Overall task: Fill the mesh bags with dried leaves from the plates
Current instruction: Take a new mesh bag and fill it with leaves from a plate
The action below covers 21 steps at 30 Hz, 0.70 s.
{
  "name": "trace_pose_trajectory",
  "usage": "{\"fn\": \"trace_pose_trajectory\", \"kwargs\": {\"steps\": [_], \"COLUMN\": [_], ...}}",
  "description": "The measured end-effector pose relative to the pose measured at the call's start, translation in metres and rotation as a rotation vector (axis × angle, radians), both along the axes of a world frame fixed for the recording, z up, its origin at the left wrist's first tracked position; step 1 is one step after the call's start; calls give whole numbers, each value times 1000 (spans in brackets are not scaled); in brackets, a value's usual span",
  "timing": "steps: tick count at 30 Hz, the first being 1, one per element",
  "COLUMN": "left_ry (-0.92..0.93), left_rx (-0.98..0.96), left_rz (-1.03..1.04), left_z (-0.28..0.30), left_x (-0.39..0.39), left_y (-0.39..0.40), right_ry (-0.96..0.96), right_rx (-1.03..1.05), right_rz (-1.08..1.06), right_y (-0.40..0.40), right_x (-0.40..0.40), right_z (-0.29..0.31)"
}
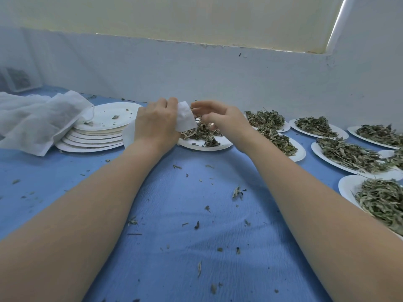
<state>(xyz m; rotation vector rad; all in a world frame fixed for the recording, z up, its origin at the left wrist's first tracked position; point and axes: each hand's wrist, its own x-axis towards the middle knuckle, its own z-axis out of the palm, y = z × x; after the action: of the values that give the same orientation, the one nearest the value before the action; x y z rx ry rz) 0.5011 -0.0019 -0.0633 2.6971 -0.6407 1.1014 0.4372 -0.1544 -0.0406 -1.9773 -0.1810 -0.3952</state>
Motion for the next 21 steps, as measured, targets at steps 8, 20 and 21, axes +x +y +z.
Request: {"fn": "trace_pose_trajectory", "kwargs": {"steps": [8, 20, 21], "left_ry": [-30, 3, 6], "left_rx": [151, -19, -25], "left_rz": [-42, -61, -60], "left_z": [-5, -8, -9], "left_x": [-2, 3, 3], "left_y": [-3, 5, 5], "right_ry": [333, 499, 482], "right_rx": [-748, -831, -821], "right_rz": [-366, -182, -178], "right_y": [-5, -9, -12], "right_x": [9, 18, 16], "right_z": [-13, 1, 4]}}
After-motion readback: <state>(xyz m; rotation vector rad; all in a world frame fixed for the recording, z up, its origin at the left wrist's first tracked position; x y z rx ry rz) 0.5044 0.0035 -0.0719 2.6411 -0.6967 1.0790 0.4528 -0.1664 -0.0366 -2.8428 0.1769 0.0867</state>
